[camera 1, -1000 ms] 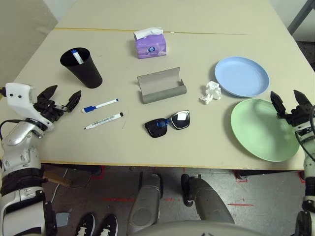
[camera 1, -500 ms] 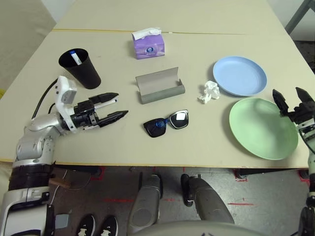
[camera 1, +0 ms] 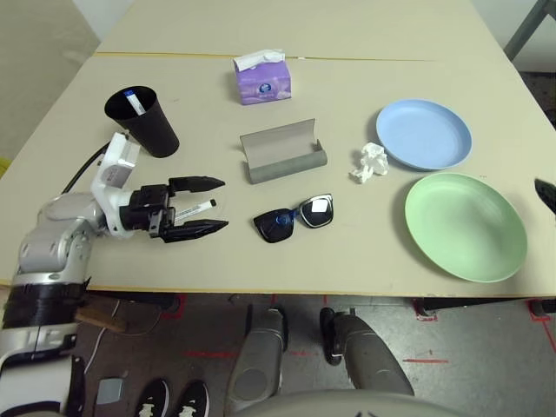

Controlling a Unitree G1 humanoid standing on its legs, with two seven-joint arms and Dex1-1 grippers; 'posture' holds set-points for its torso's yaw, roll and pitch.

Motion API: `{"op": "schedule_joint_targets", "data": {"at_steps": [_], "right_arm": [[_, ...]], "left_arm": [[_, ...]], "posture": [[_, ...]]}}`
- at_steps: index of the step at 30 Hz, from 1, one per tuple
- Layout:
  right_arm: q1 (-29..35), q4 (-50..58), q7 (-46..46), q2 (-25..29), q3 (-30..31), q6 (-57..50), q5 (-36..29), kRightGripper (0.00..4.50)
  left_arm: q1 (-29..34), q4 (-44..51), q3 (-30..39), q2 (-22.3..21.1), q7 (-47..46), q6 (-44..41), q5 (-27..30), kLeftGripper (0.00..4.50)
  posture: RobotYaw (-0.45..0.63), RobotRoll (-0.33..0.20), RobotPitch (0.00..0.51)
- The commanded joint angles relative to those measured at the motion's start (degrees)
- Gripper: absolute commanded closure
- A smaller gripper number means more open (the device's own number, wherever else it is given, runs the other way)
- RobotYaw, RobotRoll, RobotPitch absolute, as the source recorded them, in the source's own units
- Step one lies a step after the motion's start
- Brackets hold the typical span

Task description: Organize and tidy the items on the table.

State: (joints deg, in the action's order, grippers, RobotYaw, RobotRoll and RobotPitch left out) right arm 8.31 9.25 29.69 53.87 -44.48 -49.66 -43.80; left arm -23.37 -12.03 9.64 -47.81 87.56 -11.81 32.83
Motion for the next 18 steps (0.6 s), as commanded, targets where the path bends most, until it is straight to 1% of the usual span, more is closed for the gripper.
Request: {"op": "schedule_joint_targets", "data": {"at_steps": [1, 4, 6, 9, 13, 16, 18], "right_arm": [[3.14, 2.33, 0.12, 1.4, -4.69, -15.19, -6.22, 0.0], [3.97, 1.83, -0.05, 1.63, -5.44, -20.36, -6.66, 0.0], [4.03, 1.18, -0.03, 1.62, -4.58, -21.55, -5.67, 0.0], [2.34, -0.55, -1.05, 0.4, -2.98, -23.04, -4.68, 0.0], [1.12, -1.83, -2.15, -1.47, 0.52, -22.86, -2.5, 0.0], [-0.88, -3.54, -2.75, -3.49, 4.31, -20.5, -0.19, 0.0], [-2.44, -4.1, -2.61, -4.45, 5.43, -20.04, 0.29, 0.0]], "left_arm": [[-1.81, -3.79, -1.27, 1.76, 1.21, 7.07, -3.24, 0.05], [-3.39, -5.83, -1.67, 2.81, 2.15, 11.28, -4.47, 0.05], [-3.8, -6.51, -1.9, 2.99, 2.44, 11.8, -4.66, 0.05], [-4.0, -7.32, -2.27, 3.11, 2.45, 12.51, -4.97, 0.05], [-3.72, -7.11, -2.42, 3.34, 2.03, 12.86, -4.96, 0.05], [-2.39, -6.06, -2.29, 3.56, 1.57, 12.84, -4.77, 0.05], [-1.47, -5.22, -2.24, 3.63, 1.22, 12.79, -4.64, 0.05]], "posture": [[-0.12, 0.0, 0.245], [-0.12, 0.0, 0.241], [-0.11, 0.0, 0.239], [-0.11, 0.0, 0.236], [-0.1, 0.0, 0.237], [-0.09, 0.0, 0.24], [-0.08, 0.0, 0.241]]}}
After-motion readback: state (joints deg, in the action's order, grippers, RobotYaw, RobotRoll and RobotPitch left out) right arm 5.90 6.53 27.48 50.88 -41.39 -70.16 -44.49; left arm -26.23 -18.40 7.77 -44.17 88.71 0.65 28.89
